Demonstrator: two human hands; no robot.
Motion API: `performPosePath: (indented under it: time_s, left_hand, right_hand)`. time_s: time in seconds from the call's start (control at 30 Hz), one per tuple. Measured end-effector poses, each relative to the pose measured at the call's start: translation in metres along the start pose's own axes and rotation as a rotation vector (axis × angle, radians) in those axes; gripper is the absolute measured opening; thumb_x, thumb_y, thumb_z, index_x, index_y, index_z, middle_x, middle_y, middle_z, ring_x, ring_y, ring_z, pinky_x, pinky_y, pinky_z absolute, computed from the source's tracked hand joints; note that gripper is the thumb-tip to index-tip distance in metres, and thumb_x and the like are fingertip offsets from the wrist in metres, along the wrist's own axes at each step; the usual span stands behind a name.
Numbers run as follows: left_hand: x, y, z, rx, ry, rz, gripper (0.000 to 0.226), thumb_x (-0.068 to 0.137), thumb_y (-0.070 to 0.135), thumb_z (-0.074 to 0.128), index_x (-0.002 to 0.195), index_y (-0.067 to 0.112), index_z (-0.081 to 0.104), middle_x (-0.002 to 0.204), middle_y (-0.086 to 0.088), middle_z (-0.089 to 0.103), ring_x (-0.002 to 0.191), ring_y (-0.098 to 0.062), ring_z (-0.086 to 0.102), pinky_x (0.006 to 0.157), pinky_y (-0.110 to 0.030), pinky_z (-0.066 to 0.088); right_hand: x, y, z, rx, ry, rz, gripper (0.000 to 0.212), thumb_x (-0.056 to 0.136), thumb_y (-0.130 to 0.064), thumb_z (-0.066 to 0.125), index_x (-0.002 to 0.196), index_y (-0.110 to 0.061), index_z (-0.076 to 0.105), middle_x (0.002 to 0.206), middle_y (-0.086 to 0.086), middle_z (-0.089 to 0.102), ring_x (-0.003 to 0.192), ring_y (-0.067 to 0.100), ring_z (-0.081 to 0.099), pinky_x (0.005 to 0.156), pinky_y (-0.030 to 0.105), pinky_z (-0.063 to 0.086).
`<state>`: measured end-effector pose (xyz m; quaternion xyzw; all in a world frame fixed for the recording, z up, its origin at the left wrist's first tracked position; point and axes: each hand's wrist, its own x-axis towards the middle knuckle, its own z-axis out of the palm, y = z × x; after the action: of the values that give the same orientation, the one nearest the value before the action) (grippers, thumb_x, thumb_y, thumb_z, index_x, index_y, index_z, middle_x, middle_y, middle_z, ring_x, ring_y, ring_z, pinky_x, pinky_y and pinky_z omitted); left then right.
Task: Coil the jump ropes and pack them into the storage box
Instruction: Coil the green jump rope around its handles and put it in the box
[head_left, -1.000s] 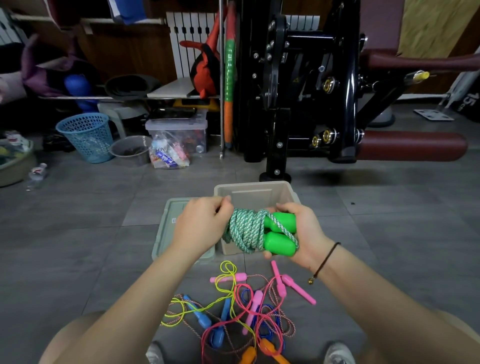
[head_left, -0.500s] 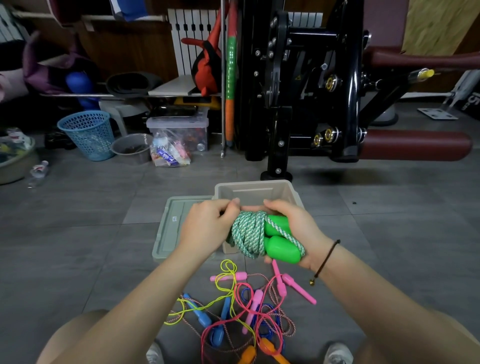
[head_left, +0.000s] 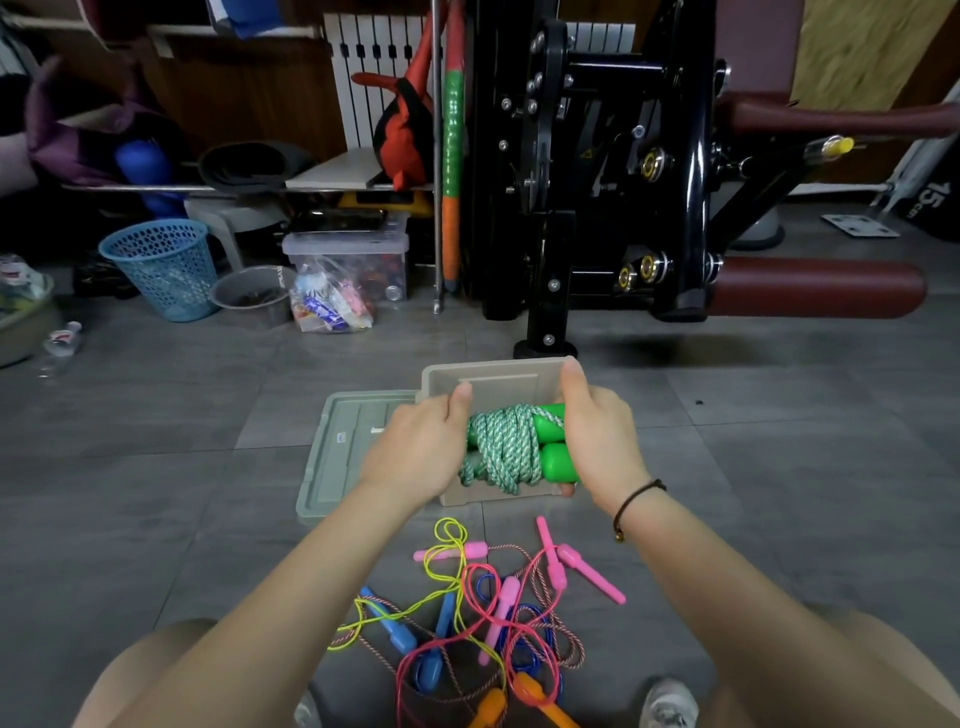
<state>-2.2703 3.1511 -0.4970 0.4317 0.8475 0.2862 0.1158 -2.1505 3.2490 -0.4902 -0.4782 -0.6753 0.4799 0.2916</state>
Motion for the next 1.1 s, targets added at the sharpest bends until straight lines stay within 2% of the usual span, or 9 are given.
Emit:
performPosePath:
  time_s: [0.1,0.2,0.27,0.33,0.47,0.7,0.83,0.93,1.1]
  left_hand:
    - [-0.004,0.0,-0.001,-0.158,-0.121,-0.123,0.054,0.103,0.041,0.016,0.116,0.008,0.057,0.122,-0.023,0.054,0.109,-0.035,0.052,0.083,-0.034,0.041]
    - [0.002,-0.005,0.003,-0.606,-0.06,-0.214,0.043,0.102,0.038,0.024,0.085,0.017,0.058,0.088,-0.017,0.053,0.055,-0.021,0.054,0.041,-0.021,0.04]
    - [0.012,-0.011,0.0,-0.881,-0.027,-0.287,0.046,0.102,0.037,0.024,0.075,0.014,0.054,0.064,-0.015,0.056,0.035,-0.017,0.048,0.033,-0.015,0.03]
    - [0.017,-0.014,-0.006,-1.088,-0.075,-0.35,0.052,0.101,0.044,0.022,0.074,0.014,0.054,0.053,-0.007,0.058,0.036,-0.015,0.051,0.036,-0.015,0.033]
    - [0.011,-0.013,-0.008,-1.336,-0.315,-0.4,0.061,0.095,0.057,0.025,0.078,0.012,0.061,0.069,-0.008,0.063,0.054,-0.022,0.057,0.051,-0.026,0.048]
    - [0.005,-0.01,0.0,-1.336,-0.426,-0.434,0.063,0.095,0.058,0.026,0.081,0.013,0.067,0.077,-0.011,0.065,0.061,-0.025,0.06,0.064,-0.038,0.051]
    - [0.007,-0.013,0.002,-1.336,-0.4,-0.341,0.064,0.094,0.059,0.025,0.087,0.011,0.067,0.083,-0.018,0.061,0.062,-0.027,0.058,0.059,-0.036,0.05]
    - [0.008,-0.015,-0.003,-1.327,-0.414,-0.248,0.064,0.093,0.061,0.027,0.092,0.011,0.067,0.088,-0.02,0.065,0.068,-0.029,0.061,0.062,-0.035,0.048]
    - [0.01,-0.007,-0.001,-0.992,-0.487,-0.169,0.026,0.087,0.042,0.053,0.094,0.02,0.065,0.083,0.0,0.068,0.066,-0.015,0.066,0.054,-0.035,0.058]
  right_hand:
    - [-0.006,-0.001,-0.001,-0.202,0.087,-0.261,0.056,0.1,-0.038,0.035,0.049,-0.014,0.029,0.051,0.004,0.035,0.049,0.014,0.035,0.047,0.029,0.031]
    - [0.001,0.002,0.002,-0.171,0.132,-0.266,0.053,0.098,-0.031,0.04,0.049,-0.017,0.026,0.049,0.0,0.03,0.048,0.014,0.03,0.052,0.03,0.026]
    - [0.011,0.001,0.002,0.02,0.101,-0.091,0.047,0.097,-0.032,0.043,0.053,-0.018,0.033,0.058,0.002,0.038,0.05,0.016,0.039,0.04,0.02,0.032]
    - [0.017,-0.001,0.001,0.197,-0.007,0.055,0.035,0.093,-0.033,0.045,0.061,-0.02,0.045,0.071,0.008,0.046,0.054,0.025,0.051,0.037,0.02,0.037]
    - [0.013,0.0,0.006,0.015,-0.096,-0.061,0.032,0.093,-0.026,0.045,0.062,-0.017,0.046,0.073,0.011,0.044,0.058,0.023,0.05,0.042,0.022,0.037]
    - [0.009,-0.002,0.006,0.114,-0.169,-0.017,0.031,0.092,-0.028,0.042,0.067,-0.021,0.06,0.079,0.005,0.054,0.068,0.033,0.059,0.036,0.029,0.045]
    - [0.005,0.0,0.005,0.144,-0.124,-0.091,0.034,0.092,-0.03,0.041,0.065,-0.02,0.059,0.081,0.006,0.056,0.067,0.027,0.059,0.036,0.024,0.042]
    - [0.004,0.015,0.012,0.196,-0.154,-0.018,0.04,0.093,-0.041,0.044,0.061,-0.022,0.057,0.078,0.013,0.053,0.068,0.032,0.059,0.036,0.025,0.043]
    - [0.03,0.007,-0.011,0.018,-0.083,-0.164,0.043,0.081,-0.055,0.052,0.061,-0.018,0.06,0.063,0.0,0.055,0.07,0.022,0.057,0.065,0.036,0.046]
